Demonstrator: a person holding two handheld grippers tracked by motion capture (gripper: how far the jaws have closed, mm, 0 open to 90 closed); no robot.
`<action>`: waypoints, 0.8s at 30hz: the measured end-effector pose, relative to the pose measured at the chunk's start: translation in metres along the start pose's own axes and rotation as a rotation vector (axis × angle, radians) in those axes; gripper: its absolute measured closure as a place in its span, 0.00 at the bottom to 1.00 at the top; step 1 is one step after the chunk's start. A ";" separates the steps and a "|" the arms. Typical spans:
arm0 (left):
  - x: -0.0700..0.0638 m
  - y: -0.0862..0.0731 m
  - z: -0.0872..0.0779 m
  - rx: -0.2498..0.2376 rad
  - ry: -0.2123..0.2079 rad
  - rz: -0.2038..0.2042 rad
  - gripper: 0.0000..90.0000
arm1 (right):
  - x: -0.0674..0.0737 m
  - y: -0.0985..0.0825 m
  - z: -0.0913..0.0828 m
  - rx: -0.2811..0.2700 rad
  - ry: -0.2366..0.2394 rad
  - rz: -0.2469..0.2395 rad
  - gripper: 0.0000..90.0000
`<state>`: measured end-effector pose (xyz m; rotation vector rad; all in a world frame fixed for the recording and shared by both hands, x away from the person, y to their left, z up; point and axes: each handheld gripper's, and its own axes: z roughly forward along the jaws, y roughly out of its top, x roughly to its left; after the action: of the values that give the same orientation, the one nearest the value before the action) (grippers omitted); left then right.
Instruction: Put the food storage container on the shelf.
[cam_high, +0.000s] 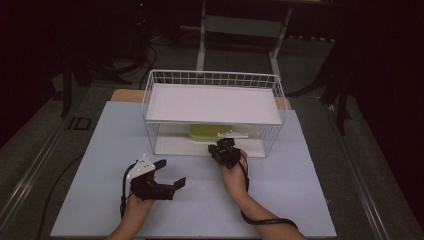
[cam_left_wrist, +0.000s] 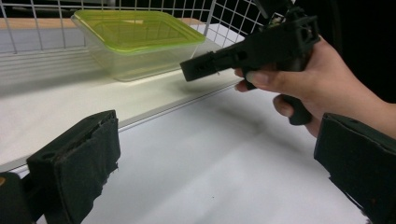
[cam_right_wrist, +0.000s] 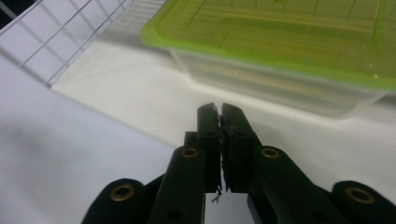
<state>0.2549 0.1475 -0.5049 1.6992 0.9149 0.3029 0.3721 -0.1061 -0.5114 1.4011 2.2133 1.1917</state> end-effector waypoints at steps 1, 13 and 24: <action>0.000 0.000 0.000 0.000 0.000 0.000 0.01 | 0.000 -0.002 -0.002 -0.002 0.007 0.000 0.94; -0.004 0.001 -0.001 0.003 -0.017 0.020 0.01 | -0.005 -0.018 -0.028 -0.032 0.055 -0.032 0.35; -0.008 0.008 -0.004 -0.002 -0.061 0.058 0.01 | -0.015 -0.027 -0.052 -0.020 0.192 -0.055 0.24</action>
<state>0.2506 0.1442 -0.4944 1.7260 0.8211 0.2893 0.3318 -0.1500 -0.5016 1.2569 2.3422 1.3770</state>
